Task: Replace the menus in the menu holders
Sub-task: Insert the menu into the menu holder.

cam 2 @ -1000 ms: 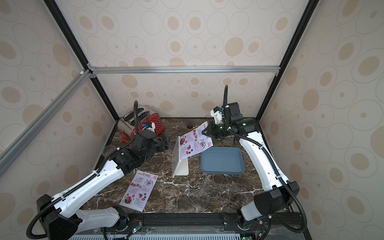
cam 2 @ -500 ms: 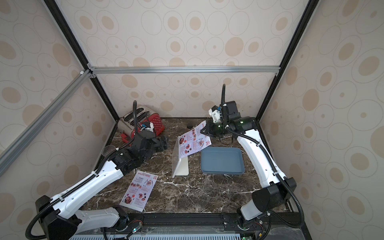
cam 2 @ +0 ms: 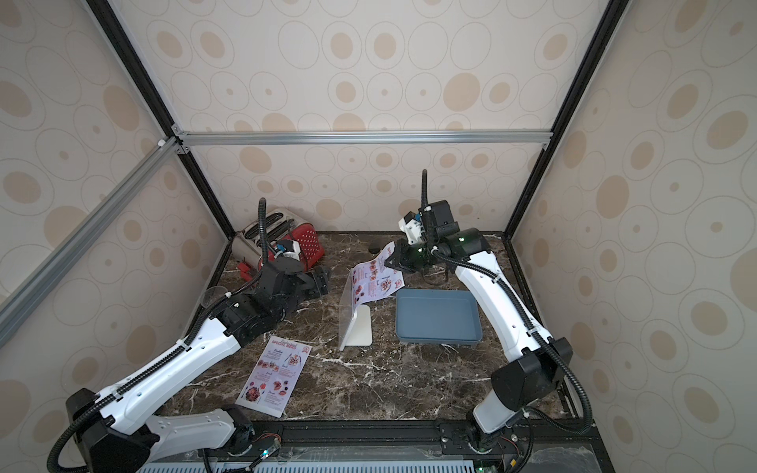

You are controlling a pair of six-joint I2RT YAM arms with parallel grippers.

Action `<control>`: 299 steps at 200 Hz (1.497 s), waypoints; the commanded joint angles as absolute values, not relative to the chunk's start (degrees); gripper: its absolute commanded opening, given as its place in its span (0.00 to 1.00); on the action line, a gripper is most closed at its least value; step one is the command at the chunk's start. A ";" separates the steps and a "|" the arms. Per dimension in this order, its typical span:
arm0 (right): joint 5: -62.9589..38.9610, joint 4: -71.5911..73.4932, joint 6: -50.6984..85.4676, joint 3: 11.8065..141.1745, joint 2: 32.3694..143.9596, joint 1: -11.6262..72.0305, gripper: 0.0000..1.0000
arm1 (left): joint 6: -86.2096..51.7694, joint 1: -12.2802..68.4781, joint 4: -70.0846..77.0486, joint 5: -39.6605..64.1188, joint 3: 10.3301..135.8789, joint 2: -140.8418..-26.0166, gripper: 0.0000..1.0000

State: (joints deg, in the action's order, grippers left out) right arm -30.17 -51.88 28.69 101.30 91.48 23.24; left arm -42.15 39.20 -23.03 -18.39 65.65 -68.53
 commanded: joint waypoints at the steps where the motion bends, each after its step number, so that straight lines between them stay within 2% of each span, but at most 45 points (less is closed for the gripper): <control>1: -30.50 -51.77 29.18 103.21 92.62 24.44 0.00 | -42.45 38.77 -24.33 -19.86 66.51 -67.07 0.82; 63: -26.96 -56.52 25.39 108.62 93.91 24.72 0.00 | -42.36 38.77 -24.45 -19.72 66.51 -66.82 0.82; 108: -28.16 -53.34 27.64 104.89 94.02 26.23 0.00 | -42.07 38.76 -24.52 -19.60 66.51 -66.80 0.82; 239: -30.61 -52.48 29.41 108.63 95.84 28.82 0.00 | -42.11 38.76 -24.70 -20.30 65.50 -65.56 0.82; 299: -31.30 -49.86 30.23 105.36 96.48 29.14 0.01 | -42.21 38.81 -24.61 -20.30 65.21 -65.09 0.82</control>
State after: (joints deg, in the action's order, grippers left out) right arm -30.30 -50.98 29.58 106.98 95.85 28.56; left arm -42.15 39.20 -23.57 -19.20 65.17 -66.41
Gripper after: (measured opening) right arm 0.047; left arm 0.818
